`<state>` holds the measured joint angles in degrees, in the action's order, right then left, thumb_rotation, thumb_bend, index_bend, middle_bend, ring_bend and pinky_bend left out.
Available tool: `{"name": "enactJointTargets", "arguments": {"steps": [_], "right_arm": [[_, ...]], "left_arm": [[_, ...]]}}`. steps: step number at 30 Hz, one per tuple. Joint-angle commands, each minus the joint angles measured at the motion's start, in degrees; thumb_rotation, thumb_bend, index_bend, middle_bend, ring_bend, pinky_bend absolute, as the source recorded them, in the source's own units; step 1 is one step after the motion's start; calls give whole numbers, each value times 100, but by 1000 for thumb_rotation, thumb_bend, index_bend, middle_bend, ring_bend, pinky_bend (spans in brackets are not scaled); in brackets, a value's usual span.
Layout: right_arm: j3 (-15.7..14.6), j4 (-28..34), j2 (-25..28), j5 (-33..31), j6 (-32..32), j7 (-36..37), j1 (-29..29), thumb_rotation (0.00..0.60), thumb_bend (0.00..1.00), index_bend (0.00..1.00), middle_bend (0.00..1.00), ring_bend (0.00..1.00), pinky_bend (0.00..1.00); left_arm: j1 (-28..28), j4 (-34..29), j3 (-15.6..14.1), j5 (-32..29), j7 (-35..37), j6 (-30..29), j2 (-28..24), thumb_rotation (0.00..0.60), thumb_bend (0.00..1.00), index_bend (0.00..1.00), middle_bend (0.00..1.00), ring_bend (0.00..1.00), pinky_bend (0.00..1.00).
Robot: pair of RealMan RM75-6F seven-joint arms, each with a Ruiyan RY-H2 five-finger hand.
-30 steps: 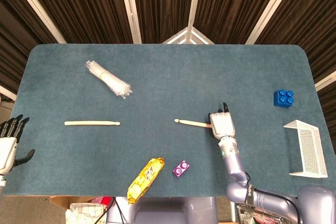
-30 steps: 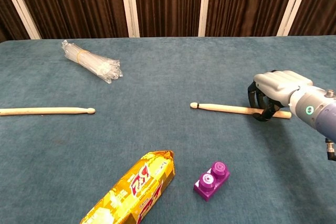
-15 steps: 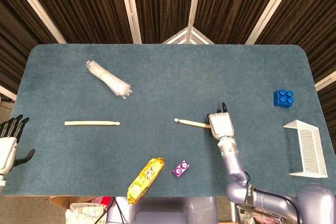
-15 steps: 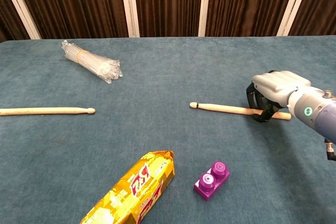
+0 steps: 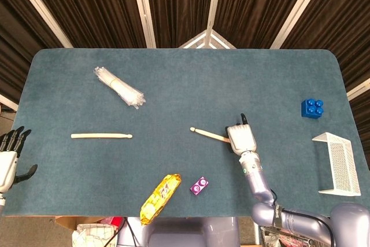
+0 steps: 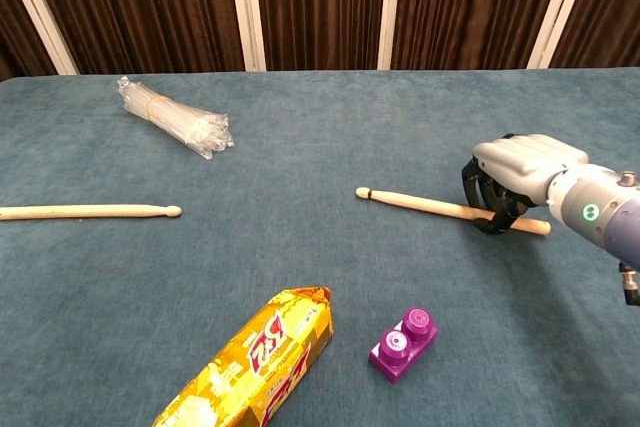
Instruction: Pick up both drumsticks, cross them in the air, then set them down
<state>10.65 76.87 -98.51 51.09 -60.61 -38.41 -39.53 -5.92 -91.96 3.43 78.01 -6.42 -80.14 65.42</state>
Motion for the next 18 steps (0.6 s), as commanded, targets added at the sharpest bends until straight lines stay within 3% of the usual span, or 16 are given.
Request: {"name": "enactJointTargets", "arguments": {"steps": [1, 12, 18], "right_arm": [[-23, 85, 129, 302, 28, 312, 28, 600, 460, 707, 660, 407, 0], [-113, 365, 529, 1468, -122, 1726, 210, 600, 462, 716, 666, 409, 0], [-61, 652, 942, 2084, -466, 2605, 389, 600, 463, 722, 671, 410, 0]], "left_arm": [[-6, 9, -3, -7, -1, 18, 6, 600, 393, 86, 0, 0, 0], [-52, 105, -7, 37, 62, 69, 73, 600, 392, 87, 2, 0, 0], [-121, 282, 1, 130, 90, 88, 232, 600, 392, 116, 67, 0, 0]]}}
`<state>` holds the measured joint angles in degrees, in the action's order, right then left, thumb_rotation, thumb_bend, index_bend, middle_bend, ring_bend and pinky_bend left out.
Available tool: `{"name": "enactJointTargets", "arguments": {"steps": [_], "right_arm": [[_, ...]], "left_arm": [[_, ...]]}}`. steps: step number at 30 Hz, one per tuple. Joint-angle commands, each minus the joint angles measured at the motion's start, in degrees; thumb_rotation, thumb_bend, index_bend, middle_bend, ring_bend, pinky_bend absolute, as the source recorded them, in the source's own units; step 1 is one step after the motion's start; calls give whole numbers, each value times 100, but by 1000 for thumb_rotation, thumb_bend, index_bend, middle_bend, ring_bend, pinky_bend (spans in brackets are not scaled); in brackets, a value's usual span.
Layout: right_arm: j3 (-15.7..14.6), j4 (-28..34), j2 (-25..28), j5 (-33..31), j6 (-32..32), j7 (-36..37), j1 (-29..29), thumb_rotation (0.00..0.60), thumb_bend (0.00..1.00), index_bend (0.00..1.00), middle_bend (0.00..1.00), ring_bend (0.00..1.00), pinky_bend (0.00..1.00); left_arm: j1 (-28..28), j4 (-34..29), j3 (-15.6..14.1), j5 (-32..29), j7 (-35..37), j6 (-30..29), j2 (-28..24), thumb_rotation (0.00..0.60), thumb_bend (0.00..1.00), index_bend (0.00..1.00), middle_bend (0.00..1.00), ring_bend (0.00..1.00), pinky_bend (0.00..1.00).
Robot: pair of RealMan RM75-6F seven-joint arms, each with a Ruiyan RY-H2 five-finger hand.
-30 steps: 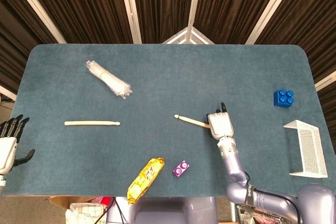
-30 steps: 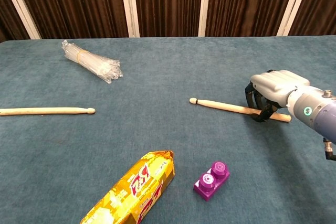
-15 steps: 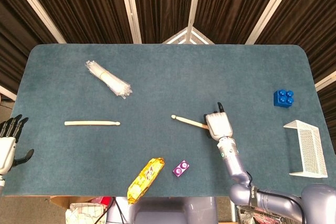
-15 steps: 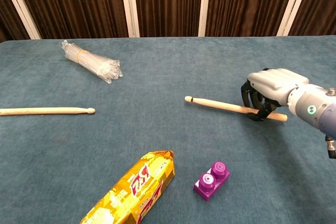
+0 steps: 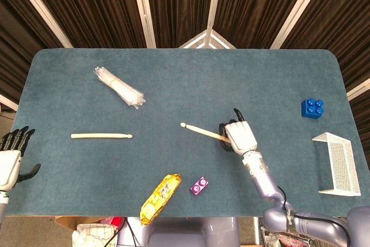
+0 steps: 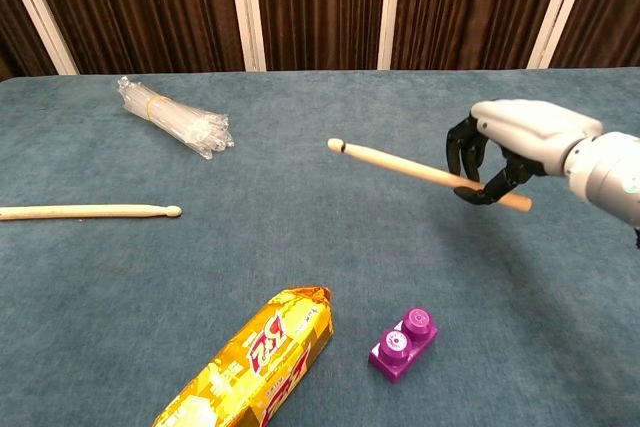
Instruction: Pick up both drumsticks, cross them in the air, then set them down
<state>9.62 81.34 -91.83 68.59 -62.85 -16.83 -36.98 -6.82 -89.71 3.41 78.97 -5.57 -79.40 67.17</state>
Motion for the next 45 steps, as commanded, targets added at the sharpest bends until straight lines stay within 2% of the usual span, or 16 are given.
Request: {"name": "enactJointTargets", "arguments": {"steps": [1, 10, 16, 23, 28, 32, 36, 45], "right_arm": [[63, 252, 340, 391, -296, 567, 164, 600, 463, 723, 672, 410, 0], [634, 783, 1274, 389, -618, 1626, 392, 600, 463, 725, 673, 410, 0], [859, 1146, 1789, 373, -647, 1938, 476, 600, 463, 727, 674, 410, 0], [1026, 1439, 2102, 253, -668, 1876, 495, 600, 462, 727, 675, 410, 0], [1107, 1559, 2211, 38, -626, 1725, 481, 600, 463, 727, 674, 410, 0], [1126, 1597, 2242, -93, -606, 1630, 478, 600, 463, 730, 675, 410, 0], [1122, 1604, 2223, -197, -612, 1539, 478, 600, 463, 733, 677, 410, 0], [1072, 1504, 2142, -327, -608, 1374, 466, 600, 463, 736, 680, 410, 0]], "left_arm": [[-45, 87, 7, 43, 14, 24, 88, 600, 392, 123, 78, 0, 0], [-426, 314, 157, -78, 68, 543, 366, 600, 393, 188, 172, 0, 0], [-817, 289, 346, -358, -43, 1108, 483, 600, 392, 244, 234, 0, 0], [-1334, 181, 490, -1155, -622, 2080, 585, 600, 392, 256, 269, 0, 0], [-1778, 289, 567, -2070, -1261, 2740, 788, 600, 392, 277, 304, 0, 0], [-2043, 529, 619, -2644, -1864, 2724, 1103, 600, 426, 300, 342, 0, 0], [-2201, 688, 710, -2971, -2174, 2504, 1418, 600, 458, 312, 370, 6, 0], [-2458, 942, 809, -3271, -2392, 2391, 1787, 600, 458, 313, 365, 15, 0]]}}
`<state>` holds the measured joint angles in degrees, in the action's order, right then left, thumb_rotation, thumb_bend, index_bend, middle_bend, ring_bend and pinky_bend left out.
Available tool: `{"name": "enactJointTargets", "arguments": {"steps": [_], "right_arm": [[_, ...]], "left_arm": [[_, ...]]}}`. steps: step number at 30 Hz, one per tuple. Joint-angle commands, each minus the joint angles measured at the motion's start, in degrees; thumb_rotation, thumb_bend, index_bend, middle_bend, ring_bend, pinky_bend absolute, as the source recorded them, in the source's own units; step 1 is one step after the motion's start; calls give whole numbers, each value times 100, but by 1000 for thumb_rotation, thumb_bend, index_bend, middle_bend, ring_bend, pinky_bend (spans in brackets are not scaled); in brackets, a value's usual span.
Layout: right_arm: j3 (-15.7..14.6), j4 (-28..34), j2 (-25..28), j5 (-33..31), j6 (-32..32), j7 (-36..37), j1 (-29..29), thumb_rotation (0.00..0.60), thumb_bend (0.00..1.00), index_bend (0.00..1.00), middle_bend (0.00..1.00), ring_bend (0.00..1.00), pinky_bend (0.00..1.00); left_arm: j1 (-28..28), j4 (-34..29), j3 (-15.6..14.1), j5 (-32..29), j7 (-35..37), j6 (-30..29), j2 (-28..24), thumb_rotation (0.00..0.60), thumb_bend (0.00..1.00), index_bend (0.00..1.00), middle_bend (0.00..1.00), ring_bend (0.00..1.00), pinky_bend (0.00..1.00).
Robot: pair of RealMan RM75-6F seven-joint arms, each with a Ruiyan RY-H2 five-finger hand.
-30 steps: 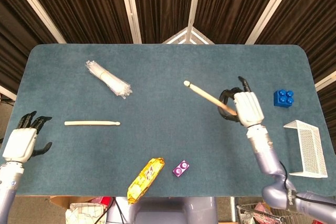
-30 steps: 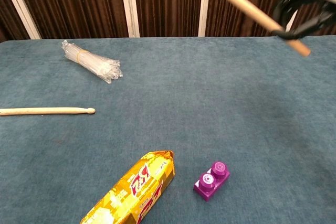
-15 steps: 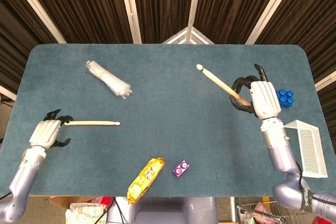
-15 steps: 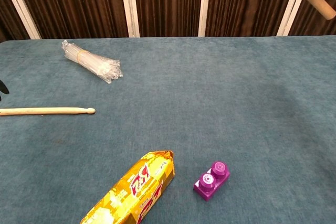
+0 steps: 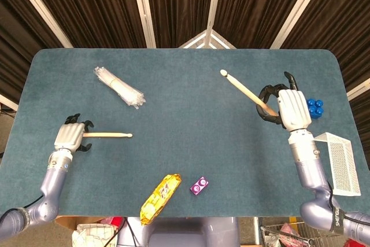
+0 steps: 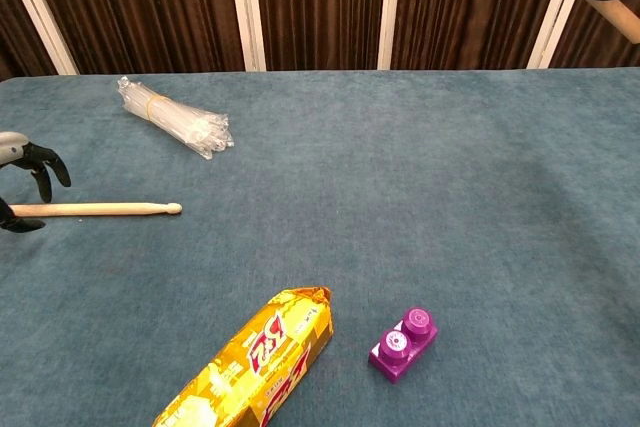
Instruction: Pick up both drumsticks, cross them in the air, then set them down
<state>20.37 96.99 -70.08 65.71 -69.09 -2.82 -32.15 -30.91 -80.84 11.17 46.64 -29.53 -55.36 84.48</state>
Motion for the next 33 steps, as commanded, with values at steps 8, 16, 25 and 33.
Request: {"name": "enactJointTargets", "arguments": {"steps": [8, 16, 25, 33], "right_arm": [[-40, -193, -99, -79, 31, -39, -19, 600, 462, 739, 681, 410, 0], [-96, -277, -175, -89, 24, -111, -19, 600, 477, 739, 681, 410, 0], [-92, -378, -238, -145, 65, -126, -48, 600, 476, 739, 682, 412, 0], [-120, -377, -260, -118, 22, -143, -22, 600, 476, 739, 681, 413, 0]], "left_arm": [[-147, 82, -1, -97, 36, 69, 84, 600, 454, 279, 325, 15, 0], [-206, 34, -147, -269, -39, 218, -2, 600, 370, 232, 247, 15, 0], [-224, -172, -200, -320, 58, 240, -229, 600, 358, 303, 264, 22, 0], [-289, -80, -293, -333, -37, 168, -166, 600, 437, 388, 345, 37, 0]]}}
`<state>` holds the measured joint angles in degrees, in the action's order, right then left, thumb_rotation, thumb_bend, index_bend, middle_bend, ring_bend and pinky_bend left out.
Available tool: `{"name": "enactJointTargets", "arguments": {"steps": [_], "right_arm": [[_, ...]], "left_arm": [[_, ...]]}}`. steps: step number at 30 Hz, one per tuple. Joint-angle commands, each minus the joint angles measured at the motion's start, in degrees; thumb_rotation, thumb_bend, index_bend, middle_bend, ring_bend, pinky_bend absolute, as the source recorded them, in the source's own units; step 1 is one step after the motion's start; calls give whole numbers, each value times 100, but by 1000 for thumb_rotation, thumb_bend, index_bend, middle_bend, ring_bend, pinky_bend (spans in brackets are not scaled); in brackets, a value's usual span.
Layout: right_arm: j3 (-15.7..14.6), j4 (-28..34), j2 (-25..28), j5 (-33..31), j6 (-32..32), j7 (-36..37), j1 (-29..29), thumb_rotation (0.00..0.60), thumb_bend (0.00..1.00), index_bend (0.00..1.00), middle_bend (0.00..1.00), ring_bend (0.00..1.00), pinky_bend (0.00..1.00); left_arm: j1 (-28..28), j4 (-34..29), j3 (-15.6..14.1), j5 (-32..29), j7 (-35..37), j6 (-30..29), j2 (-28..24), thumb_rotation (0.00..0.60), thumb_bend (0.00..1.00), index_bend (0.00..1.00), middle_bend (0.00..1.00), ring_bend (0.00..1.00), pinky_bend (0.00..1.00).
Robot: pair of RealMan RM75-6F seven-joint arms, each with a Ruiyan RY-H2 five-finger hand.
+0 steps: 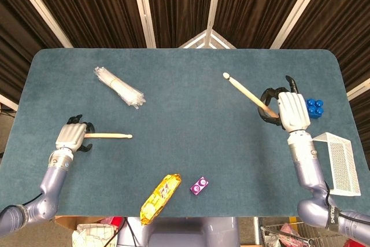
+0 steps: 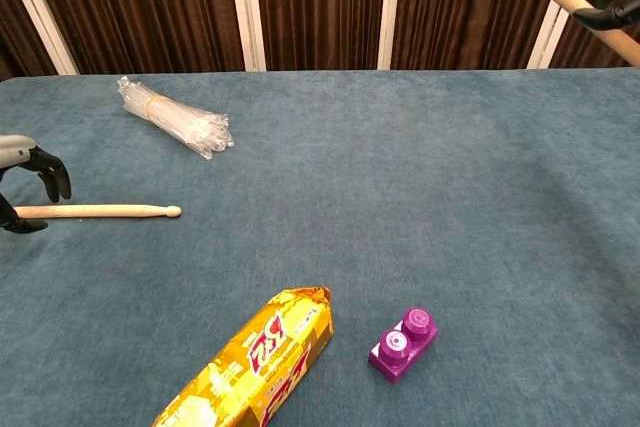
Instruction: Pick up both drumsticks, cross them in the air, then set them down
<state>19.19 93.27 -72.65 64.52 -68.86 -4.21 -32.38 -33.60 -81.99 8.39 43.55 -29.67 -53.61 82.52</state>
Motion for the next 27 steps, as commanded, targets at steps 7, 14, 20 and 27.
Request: {"name": "enactJointTargets", "arguments": {"steps": [7, 14, 20, 27], "right_arm": [[-17, -41, -23, -16, 0, -32, 7, 600, 476, 739, 681, 413, 0], [-25, -55, -33, -16, -10, -45, 19, 600, 477, 739, 682, 414, 0], [-18, -70, -52, -16, -24, -66, 14, 600, 477, 739, 682, 414, 0], [-36, -165, -93, -30, -2, -71, 12, 600, 476, 739, 682, 414, 0]], "left_arm": [[-80, 176, -77, -78, -140, -74, 171, 600, 438, 390, 372, 38, 0], [-127, 214, -108, -41, -222, -188, 269, 600, 460, 426, 441, 71, 0], [-160, 196, -143, -111, -321, -205, 280, 600, 479, 474, 515, 96, 0], [-215, 157, -224, -311, -559, -192, 257, 600, 481, 488, 515, 96, 0]]}}
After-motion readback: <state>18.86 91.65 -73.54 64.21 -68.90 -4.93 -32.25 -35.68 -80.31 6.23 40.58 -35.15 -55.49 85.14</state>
